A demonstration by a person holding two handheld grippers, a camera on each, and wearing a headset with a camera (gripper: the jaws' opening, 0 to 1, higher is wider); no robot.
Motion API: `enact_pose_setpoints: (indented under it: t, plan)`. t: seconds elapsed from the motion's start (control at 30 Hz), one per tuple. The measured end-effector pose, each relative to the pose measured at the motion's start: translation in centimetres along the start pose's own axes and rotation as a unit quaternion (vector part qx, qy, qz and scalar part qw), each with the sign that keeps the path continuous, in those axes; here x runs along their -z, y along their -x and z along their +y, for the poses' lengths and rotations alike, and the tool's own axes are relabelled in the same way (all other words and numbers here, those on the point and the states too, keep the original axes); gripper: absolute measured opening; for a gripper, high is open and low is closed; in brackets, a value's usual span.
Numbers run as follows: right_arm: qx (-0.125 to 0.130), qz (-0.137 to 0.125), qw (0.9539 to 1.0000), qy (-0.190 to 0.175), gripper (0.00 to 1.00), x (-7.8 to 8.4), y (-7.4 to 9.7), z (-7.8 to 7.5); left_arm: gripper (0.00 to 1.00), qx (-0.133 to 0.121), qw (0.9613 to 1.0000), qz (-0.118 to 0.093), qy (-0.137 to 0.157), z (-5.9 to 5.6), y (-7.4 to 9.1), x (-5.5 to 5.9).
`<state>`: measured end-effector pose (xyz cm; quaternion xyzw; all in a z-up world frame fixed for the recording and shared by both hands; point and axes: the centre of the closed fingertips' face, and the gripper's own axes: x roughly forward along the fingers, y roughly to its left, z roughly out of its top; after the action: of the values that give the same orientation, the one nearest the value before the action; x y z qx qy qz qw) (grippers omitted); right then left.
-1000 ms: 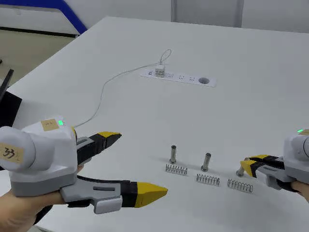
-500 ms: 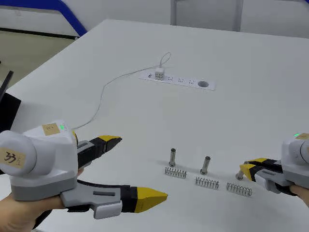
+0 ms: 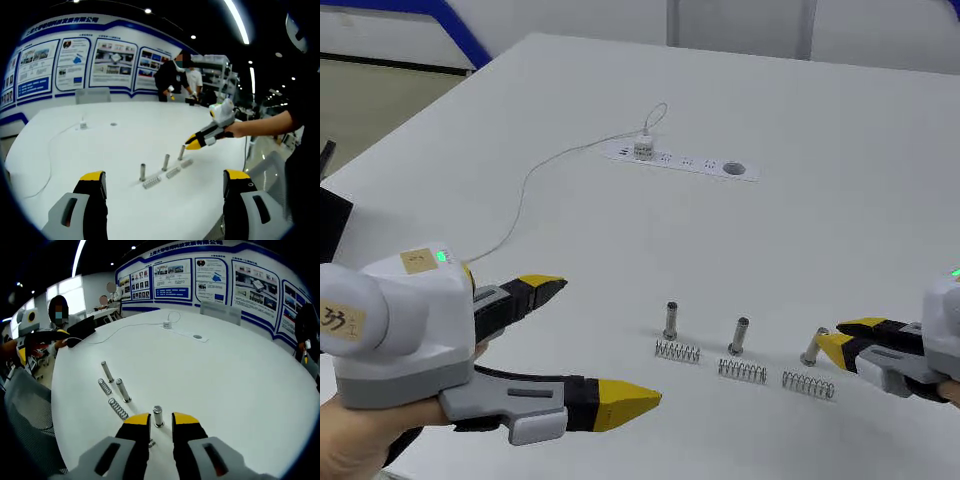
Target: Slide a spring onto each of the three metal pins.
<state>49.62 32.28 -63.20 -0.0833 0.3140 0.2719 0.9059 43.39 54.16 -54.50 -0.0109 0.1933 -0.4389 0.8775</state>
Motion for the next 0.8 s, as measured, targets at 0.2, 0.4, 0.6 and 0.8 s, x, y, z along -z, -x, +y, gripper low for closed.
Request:
enact_pose_setpoints:
  t: [0.2,0.4,0.6,0.8]
  plan:
    - [-0.054,0.03,0.9979,0.02,0.19,2.7,0.2,1.1,0.99,0.002,1.0,0.001,0.005,0.2,-0.4,0.2]
    - [-0.091,0.05,0.9932,0.054,0.22,4.0,-0.4,2.7,0.99,0.004,1.0,0.006,0.006,0.3,-0.7,0.4]
    - [-0.111,0.063,0.987,0.097,0.22,4.5,-1.7,2.9,0.99,0.003,0.9999,0.009,0.008,0.5,-0.8,0.6]
    - [-0.133,0.067,0.9832,0.106,0.21,4.9,-2.2,3.0,0.99,0.0,0.9999,0.013,0.009,0.7,-0.7,0.8]
